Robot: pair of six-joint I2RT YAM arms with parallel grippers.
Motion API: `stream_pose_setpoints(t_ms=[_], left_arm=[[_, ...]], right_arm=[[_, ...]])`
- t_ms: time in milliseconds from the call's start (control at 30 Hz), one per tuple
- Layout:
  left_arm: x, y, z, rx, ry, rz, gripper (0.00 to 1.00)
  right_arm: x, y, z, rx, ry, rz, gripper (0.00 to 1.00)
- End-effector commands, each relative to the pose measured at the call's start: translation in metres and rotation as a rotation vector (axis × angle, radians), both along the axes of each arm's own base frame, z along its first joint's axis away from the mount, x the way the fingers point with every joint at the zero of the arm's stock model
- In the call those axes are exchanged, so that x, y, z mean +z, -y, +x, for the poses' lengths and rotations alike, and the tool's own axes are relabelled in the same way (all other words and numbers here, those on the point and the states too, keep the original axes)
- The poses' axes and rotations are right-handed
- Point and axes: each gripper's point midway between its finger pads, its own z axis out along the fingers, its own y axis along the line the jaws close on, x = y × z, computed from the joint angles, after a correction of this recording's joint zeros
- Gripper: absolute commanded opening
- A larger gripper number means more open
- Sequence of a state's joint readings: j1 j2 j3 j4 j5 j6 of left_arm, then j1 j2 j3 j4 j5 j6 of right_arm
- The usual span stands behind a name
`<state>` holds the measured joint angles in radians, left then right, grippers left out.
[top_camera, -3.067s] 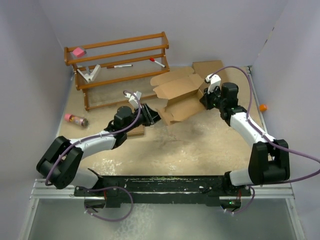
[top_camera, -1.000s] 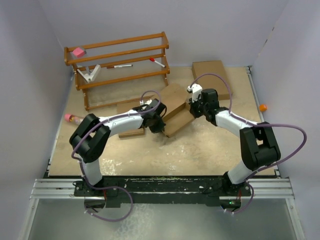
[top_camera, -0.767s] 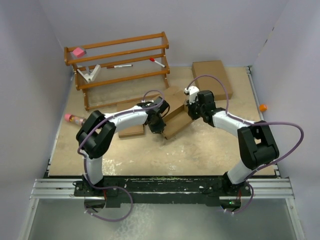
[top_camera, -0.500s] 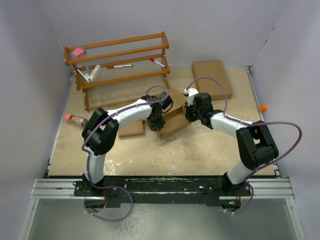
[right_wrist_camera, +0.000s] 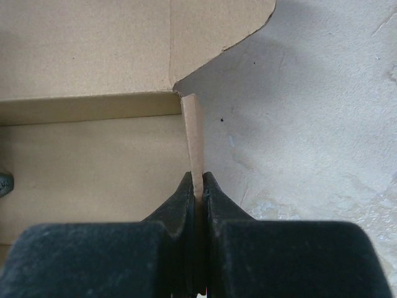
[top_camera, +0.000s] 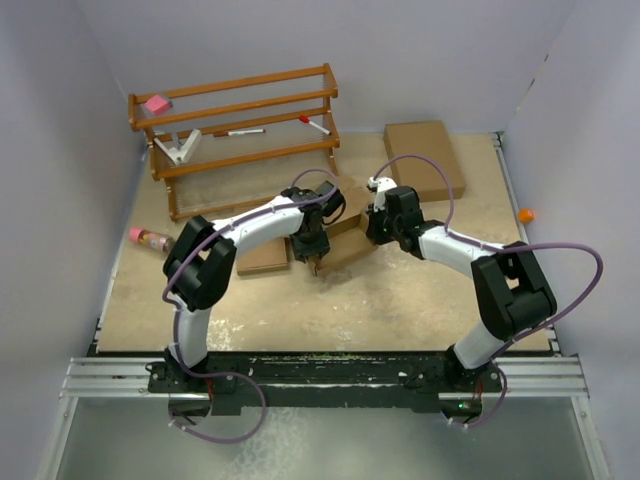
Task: Fold the paper box
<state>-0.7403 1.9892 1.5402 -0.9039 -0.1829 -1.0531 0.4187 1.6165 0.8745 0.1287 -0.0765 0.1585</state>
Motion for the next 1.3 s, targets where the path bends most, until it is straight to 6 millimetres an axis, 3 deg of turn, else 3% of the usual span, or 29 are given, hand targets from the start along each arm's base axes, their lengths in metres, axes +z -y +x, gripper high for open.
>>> stream_pose_setpoints(t_ms=[0,300,367,467,500,600,800,967,1167,1267], left_arm=[[0.044,0.013,0.016,-0.016,0.109,-0.087,0.49],[0.062,0.013,0.01,-0.081,0.15,-0.133,0.52],[0.062,0.007,0.007,-0.103,0.17,-0.125,0.6],[0.066,0.005,0.001,-0.145,0.224,-0.179,0.61],[0.072,0.008,0.001,-0.158,0.255,-0.216,0.71],[0.089,0.014,-0.003,-0.207,0.341,-0.31,0.84],[0.123,-0.002,-0.004,-0.264,0.502,-0.326,0.9],[0.14,-0.015,-0.002,-0.298,0.63,-0.37,0.92],[0.134,-0.039,-0.005,-0.242,0.662,-0.383,0.92],[0.129,-0.044,-0.008,-0.229,0.662,-0.395,0.92]], right_arm=[[0.021,-0.012,0.011,-0.018,0.06,0.066,0.0],[0.018,-0.004,0.015,-0.062,0.073,0.03,0.0],[0.016,0.0,0.017,-0.081,0.071,0.012,0.0],[0.015,0.001,0.018,-0.086,0.065,0.016,0.0],[0.016,0.001,0.018,-0.086,0.068,0.019,0.0],[0.017,0.001,0.018,-0.085,0.072,0.018,0.0],[0.016,0.005,0.02,-0.072,0.082,-0.002,0.0],[0.001,0.007,0.018,-0.065,0.029,-0.02,0.09],[-0.001,0.013,0.019,-0.083,0.02,-0.037,0.18],[0.0,0.014,0.018,-0.082,0.022,-0.036,0.28]])
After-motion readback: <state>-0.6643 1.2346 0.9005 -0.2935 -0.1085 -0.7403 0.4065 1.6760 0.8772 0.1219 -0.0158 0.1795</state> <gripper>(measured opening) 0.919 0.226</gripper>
